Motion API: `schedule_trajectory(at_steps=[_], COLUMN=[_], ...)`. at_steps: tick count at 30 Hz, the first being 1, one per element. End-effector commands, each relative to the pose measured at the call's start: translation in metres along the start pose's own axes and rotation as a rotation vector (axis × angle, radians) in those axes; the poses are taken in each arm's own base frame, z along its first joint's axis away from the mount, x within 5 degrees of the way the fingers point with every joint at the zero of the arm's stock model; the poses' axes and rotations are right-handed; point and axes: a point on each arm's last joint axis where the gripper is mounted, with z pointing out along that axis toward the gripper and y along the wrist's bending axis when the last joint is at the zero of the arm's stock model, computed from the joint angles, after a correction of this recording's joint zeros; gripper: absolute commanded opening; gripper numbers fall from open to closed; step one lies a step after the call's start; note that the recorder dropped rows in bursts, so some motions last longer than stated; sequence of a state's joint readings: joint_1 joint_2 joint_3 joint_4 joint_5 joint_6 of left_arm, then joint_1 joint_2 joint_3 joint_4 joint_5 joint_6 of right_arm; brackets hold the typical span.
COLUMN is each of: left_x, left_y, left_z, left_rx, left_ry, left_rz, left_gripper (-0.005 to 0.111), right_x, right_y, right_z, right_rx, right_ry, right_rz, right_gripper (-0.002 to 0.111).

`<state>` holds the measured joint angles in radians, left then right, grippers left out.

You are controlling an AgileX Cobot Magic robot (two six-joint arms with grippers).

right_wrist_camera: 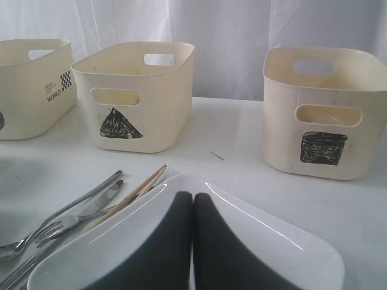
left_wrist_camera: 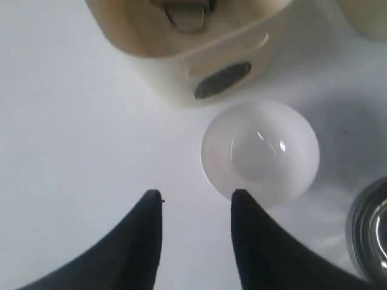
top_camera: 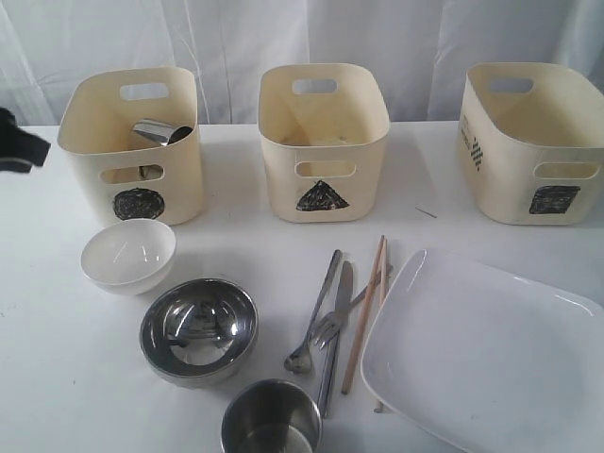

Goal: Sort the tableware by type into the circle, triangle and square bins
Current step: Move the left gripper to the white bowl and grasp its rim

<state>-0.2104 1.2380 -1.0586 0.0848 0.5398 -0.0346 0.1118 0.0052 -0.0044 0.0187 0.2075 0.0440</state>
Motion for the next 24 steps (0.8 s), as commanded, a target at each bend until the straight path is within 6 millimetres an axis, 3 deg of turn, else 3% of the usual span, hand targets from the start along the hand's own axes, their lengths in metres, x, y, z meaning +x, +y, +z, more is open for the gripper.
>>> schedule_trajectory(at_steps=[1, 8, 24], left_x=[0.025, 0.041, 0.043], left_y=[-0.005, -0.008, -0.009], left_z=[0.008, 0.031, 0.105], left_rx=[0.027, 0.03, 0.038], left_ry=[0.067, 0.035, 0.063], left_rz=[-0.063, -0.111, -0.156], left_gripper=[0.05, 0.058, 0.058], right_x=[0.001, 0.001, 0.001], right_y=[0.0, 0.0, 0.0], right_z=[0.0, 0.0, 0.0], right_rx=[0.003, 0.003, 0.003], right_ry=[-0.006, -0.006, -0.005], right_rz=[0.001, 0.001, 0.017], right_gripper=[0.0, 0.0, 0.0])
